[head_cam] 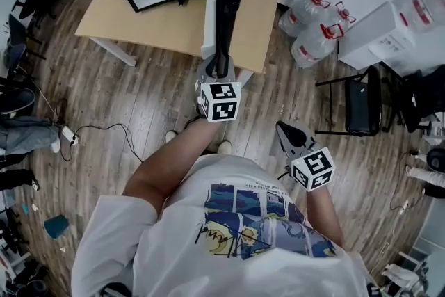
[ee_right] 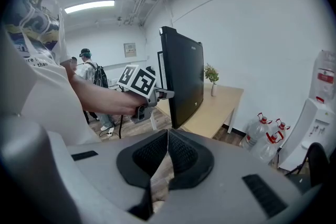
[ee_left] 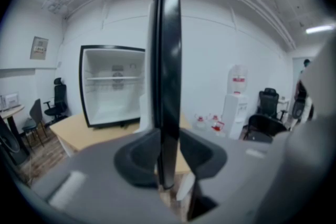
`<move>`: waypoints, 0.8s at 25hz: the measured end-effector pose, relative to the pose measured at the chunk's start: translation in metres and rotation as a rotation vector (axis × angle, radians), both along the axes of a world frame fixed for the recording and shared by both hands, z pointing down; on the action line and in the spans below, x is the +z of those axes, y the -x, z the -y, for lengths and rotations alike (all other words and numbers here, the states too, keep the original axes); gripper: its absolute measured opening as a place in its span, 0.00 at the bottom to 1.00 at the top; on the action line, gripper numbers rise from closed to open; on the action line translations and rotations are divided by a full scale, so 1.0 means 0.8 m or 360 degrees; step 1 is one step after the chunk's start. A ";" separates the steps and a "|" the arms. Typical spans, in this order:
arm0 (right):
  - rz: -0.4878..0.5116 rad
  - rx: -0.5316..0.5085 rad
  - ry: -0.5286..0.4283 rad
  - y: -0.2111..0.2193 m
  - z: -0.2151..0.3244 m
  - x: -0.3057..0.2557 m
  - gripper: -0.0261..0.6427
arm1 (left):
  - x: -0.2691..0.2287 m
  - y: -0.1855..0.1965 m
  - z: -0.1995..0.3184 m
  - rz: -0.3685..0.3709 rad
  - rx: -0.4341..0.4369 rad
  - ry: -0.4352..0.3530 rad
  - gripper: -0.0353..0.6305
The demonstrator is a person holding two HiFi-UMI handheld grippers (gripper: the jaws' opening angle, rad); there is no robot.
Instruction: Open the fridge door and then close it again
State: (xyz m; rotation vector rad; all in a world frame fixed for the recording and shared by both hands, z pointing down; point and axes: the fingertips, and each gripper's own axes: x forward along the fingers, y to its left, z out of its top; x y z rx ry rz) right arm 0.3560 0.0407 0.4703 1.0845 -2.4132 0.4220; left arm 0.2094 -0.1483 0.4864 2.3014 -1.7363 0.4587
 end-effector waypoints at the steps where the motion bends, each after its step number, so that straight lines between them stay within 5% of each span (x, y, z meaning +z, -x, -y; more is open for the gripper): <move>1: -0.0001 0.0003 -0.0001 -0.002 0.000 0.000 0.06 | 0.000 -0.005 0.000 -0.0005 0.0001 0.0003 0.24; 20: -0.0018 0.0083 0.0001 -0.029 -0.020 0.001 0.06 | -0.002 -0.080 0.005 -0.0071 0.0077 0.0038 0.22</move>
